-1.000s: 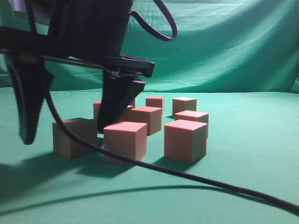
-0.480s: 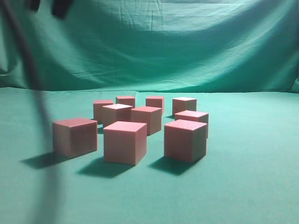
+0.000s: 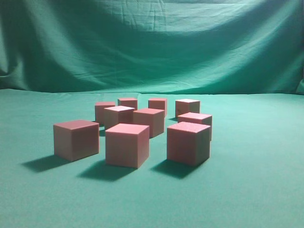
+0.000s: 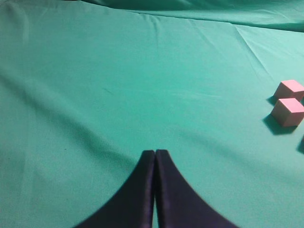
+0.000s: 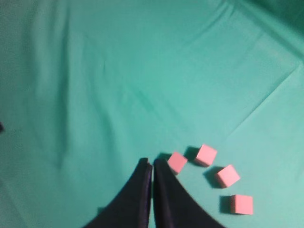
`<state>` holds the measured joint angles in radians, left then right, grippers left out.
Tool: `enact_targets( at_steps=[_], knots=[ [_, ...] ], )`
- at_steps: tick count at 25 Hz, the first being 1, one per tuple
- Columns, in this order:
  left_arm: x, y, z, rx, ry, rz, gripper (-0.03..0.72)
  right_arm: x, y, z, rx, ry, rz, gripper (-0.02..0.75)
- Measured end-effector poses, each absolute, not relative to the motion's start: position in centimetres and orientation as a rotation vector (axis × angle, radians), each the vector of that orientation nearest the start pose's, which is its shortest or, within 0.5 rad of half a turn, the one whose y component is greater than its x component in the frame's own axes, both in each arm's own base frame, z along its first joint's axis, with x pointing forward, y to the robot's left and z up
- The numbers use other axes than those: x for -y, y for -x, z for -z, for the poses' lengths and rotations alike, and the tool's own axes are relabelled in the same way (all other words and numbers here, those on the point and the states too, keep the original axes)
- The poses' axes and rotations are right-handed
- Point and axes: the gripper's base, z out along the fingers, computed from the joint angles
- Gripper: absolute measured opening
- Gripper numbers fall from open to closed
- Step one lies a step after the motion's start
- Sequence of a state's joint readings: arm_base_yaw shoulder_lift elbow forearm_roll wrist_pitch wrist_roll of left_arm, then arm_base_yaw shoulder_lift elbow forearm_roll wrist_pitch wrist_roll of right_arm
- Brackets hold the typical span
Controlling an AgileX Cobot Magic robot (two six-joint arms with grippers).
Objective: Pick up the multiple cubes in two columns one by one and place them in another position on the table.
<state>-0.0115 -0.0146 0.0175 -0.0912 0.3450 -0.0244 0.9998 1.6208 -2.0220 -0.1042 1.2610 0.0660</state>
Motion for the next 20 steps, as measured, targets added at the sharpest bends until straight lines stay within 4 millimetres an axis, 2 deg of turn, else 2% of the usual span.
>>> enact_targets(
  at_steps=[2,4,7,9,13,16,20],
  knots=[
    [0.3,-5.3,-17.7,-1.83,0.069,0.114,0.0,-24.2,-16.6,-50.2,-2.047,1.036,-0.425,0.0],
    [0.3,-5.3,-17.7,-1.83,0.069,0.114,0.0,-21.3,-14.7,-51.6,-2.002,1.031,-0.443,0.0],
    [0.3,-5.3,-17.7,-1.83,0.069,0.114,0.0,-16.8,-11.8,-52.1,-1.966,1.024,-0.459,0.0],
    [0.3,-5.3,-17.7,-1.83,0.069,0.114,0.0,-13.7,-9.7,-51.5,-1.962,1.026,-0.474,0.0],
    [0.3,-5.3,-17.7,-1.83,0.069,0.114,0.0,-8.6,-5.8,-48.8,-1.945,1.034,-0.554,0.0],
    [0.3,-5.3,-17.7,-1.83,0.069,0.114,0.0,-5.3,-3.2,-46.4,-1.898,1.023,-0.633,0.0],
    [0.3,-5.3,-17.7,-1.83,0.069,0.114,0.0,-1.9,-0.6,-42.9,-1.846,1.005,-0.707,0.0]
  ],
)
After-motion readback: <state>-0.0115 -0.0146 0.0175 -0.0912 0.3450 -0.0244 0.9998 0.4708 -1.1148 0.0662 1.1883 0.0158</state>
